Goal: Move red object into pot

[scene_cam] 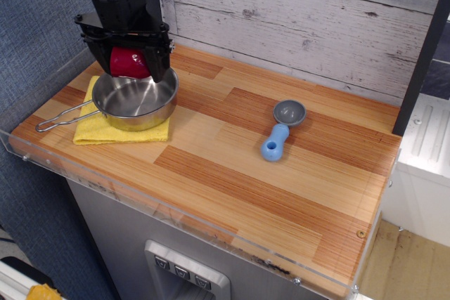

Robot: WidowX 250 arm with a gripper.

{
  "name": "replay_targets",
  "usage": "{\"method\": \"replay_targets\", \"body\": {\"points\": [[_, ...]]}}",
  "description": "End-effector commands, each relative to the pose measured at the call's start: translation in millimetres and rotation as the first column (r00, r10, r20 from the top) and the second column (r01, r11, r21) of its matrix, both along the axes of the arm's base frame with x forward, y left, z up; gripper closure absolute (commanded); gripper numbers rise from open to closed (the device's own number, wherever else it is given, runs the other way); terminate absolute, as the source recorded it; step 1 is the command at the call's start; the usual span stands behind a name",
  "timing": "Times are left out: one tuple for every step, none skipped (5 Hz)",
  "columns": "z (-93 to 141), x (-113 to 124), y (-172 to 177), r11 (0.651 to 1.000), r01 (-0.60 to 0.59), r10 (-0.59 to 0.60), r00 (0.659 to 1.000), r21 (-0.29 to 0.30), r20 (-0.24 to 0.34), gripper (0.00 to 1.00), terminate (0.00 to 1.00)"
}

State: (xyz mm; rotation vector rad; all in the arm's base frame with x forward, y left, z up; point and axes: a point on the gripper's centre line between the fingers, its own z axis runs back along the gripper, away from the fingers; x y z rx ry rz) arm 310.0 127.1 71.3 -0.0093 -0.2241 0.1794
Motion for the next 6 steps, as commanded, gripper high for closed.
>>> {"method": "replay_targets", "body": {"points": [[10.5,-5.1,-2.3,1.0,0.021,-0.021,1.0,0.022,-0.017,0.0,0.0],[-8.9,-14.9,0.5,0.983,0.023,-0.028,0.999,-0.18,-0.027,0.0,0.0],[9.9,-16.1,-6.8,0.996,0.063,-0.061,0.997,-0.058,0.035,0.0,0.0],[11.9,-15.2,-8.8,0.995,0.065,-0.063,0.997,-0.069,0.036,0.0,0.0],[24.3,-9.8,-15.3,0.994,0.091,-0.087,0.994,-0.061,0.064,0.0,0.0],[24.0,-12.9,-17.4,0.994,0.08,-0.077,0.996,-0.075,0.048,0.0,0.0]]}}
